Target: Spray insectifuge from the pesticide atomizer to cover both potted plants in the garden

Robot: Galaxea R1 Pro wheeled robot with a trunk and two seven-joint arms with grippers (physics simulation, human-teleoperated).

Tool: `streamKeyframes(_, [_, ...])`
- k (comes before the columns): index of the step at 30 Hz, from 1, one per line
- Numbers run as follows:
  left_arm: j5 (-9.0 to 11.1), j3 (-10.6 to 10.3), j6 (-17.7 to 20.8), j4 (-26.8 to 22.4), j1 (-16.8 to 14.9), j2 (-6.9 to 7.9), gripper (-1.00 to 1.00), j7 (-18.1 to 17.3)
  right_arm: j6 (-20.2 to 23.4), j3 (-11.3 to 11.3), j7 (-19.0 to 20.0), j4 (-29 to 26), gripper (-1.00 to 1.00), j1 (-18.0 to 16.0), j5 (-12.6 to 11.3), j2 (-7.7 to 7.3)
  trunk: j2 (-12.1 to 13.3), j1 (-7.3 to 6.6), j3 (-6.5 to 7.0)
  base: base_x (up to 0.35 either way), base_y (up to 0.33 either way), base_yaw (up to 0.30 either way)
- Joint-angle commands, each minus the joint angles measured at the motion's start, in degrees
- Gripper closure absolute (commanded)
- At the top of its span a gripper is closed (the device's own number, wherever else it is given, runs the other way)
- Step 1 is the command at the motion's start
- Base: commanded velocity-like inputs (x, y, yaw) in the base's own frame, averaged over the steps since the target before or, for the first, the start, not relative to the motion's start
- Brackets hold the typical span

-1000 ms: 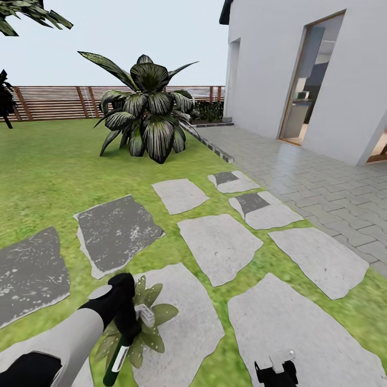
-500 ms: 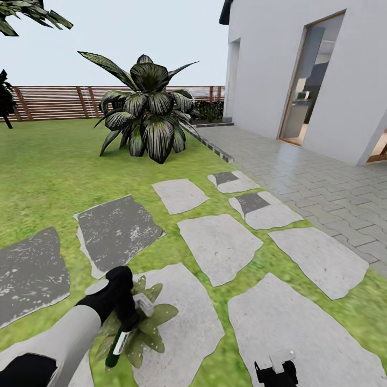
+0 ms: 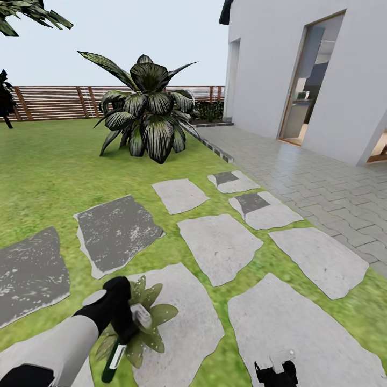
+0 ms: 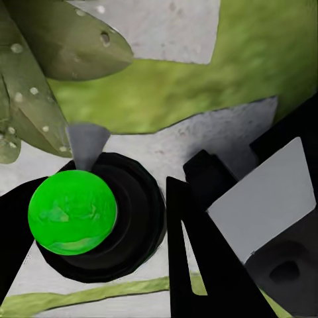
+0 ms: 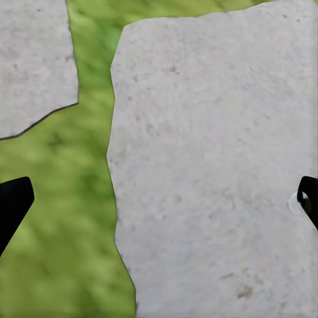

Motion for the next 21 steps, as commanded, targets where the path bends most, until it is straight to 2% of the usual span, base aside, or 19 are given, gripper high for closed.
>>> streamKeyframes(1, [-0.26, 0.59, 0.46, -0.09, -0.03, 0.04, 1.0, 0.57, -0.1, 0.48, -0.42, 0.03, -1.0, -0.02, -0.01, -0.02, -0.02, -0.01, -0.05, 0.0, 0.0, 0.0])
streamKeyframes(4, [-0.27, 2.65, 0.54, -0.62, -0.04, 0.02, 1.0, 1.79, -0.1, 0.48, -0.42, 0.03, -1.0, -0.03, -0.01, -0.02, -0.02, -0.01, -0.05, 0.0, 0.0, 0.0])
streamKeyframes(16, [-0.35, 3.94, 0.77, -0.36, -0.05, -0.13, 1.0, 2.13, -0.1, 0.48, -0.42, 0.03, -1.0, -0.03, -0.01, -0.02, -0.02, -0.01, -0.05, 0.0, 0.0, 0.0])
streamKeyframes(18, [-0.31, 4.0, 0.83, -0.42, -0.02, -0.45, 1.0, 2.65, -0.1, 0.52, -0.42, 0.03, -1.0, -0.03, -0.01, -0.02, -0.02, -0.01, -0.05, 0.0, 0.0, 0.0])
streamKeyframes(21, [-0.36, 4.19, 0.95, -0.69, -0.08, -1.68, 1.0, 4.03, -0.1, 0.52, -0.42, 0.03, -1.0, -0.03, -0.01, -0.02, -0.02, -0.01, -0.05, 0.0, 0.0, 0.0])
